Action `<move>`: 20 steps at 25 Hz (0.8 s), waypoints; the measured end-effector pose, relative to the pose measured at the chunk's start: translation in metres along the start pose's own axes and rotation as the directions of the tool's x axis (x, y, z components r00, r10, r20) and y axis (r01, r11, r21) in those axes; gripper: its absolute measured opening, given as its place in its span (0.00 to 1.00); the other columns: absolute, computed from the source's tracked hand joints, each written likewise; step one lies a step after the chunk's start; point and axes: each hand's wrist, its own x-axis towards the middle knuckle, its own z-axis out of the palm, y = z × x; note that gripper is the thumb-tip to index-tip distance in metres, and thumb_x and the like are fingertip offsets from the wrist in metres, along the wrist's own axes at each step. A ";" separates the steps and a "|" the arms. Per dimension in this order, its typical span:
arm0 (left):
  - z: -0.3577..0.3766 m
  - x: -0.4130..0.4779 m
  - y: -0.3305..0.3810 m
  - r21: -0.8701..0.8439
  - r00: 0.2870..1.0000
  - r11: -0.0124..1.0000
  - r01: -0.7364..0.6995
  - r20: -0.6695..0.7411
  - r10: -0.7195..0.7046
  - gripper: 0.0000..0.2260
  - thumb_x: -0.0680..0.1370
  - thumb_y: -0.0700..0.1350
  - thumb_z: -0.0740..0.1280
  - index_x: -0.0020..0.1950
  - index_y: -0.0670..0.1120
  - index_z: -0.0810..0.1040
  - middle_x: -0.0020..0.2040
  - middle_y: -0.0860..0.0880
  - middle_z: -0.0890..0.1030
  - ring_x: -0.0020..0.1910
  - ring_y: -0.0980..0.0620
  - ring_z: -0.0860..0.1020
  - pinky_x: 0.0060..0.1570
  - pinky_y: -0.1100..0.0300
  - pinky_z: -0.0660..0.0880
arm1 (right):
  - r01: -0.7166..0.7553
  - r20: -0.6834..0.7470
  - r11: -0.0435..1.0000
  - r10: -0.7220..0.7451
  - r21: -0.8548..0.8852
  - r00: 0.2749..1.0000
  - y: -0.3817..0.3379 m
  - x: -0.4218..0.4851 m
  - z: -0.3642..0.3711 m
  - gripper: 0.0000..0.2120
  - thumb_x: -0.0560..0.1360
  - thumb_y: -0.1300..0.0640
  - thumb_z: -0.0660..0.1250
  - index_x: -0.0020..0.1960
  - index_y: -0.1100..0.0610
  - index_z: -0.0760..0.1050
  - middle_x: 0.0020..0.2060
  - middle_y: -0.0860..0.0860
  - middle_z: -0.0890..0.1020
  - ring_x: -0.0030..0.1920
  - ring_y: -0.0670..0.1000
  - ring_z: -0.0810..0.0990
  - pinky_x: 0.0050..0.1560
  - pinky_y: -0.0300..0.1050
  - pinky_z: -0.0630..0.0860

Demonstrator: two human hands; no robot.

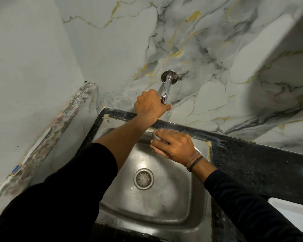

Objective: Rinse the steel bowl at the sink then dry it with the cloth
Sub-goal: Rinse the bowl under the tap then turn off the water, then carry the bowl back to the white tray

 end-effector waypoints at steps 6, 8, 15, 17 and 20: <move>0.000 -0.008 0.004 -0.028 1.000 1.000 0.008 -0.004 -0.008 0.29 0.66 0.69 0.81 0.48 0.45 0.85 0.44 0.46 0.87 0.47 0.42 0.86 0.40 0.51 0.77 | 0.005 0.029 0.999 -0.006 0.051 1.000 -0.016 -0.011 -0.025 0.06 0.79 0.49 0.77 0.48 0.50 0.90 0.54 0.53 0.91 0.51 0.54 0.91 0.48 0.47 0.87; 0.000 -0.016 0.000 -0.059 1.000 0.998 -0.011 -0.016 0.010 0.28 0.66 0.71 0.78 0.45 0.47 0.84 0.42 0.47 0.86 0.46 0.43 0.86 0.39 0.53 0.74 | -0.230 0.047 0.969 0.226 0.091 0.973 -0.024 -0.021 -0.035 0.05 0.76 0.48 0.79 0.48 0.49 0.90 0.53 0.50 0.91 0.48 0.50 0.91 0.44 0.44 0.86; 0.056 -0.118 -0.008 -0.567 0.994 0.822 0.059 -0.043 -0.101 0.26 0.80 0.66 0.65 0.66 0.47 0.81 0.61 0.45 0.86 0.61 0.42 0.83 0.62 0.47 0.78 | -0.690 0.231 -0.266 0.962 0.673 -0.146 -0.027 -0.074 -0.090 0.06 0.74 0.58 0.81 0.51 0.54 0.91 0.41 0.41 0.91 0.47 0.40 0.89 0.55 0.40 0.85; 0.083 -0.162 -0.005 -0.640 0.991 0.758 0.126 0.116 -0.067 0.18 0.82 0.58 0.67 0.58 0.46 0.85 0.57 0.42 0.88 0.59 0.37 0.85 0.63 0.42 0.80 | -0.454 0.389 -0.557 0.823 0.695 -0.414 -0.022 -0.099 -0.112 0.06 0.73 0.55 0.81 0.49 0.56 0.91 0.42 0.46 0.91 0.48 0.49 0.89 0.58 0.51 0.87; 0.120 -0.246 0.030 -0.686 0.931 0.677 0.267 0.366 0.004 0.08 0.86 0.53 0.66 0.55 0.55 0.86 0.56 0.48 0.89 0.58 0.41 0.87 0.52 0.47 0.85 | -0.240 0.552 -0.741 0.641 0.628 -0.533 -0.013 -0.155 -0.159 0.14 0.72 0.46 0.81 0.49 0.56 0.89 0.50 0.55 0.90 0.52 0.58 0.89 0.61 0.60 0.85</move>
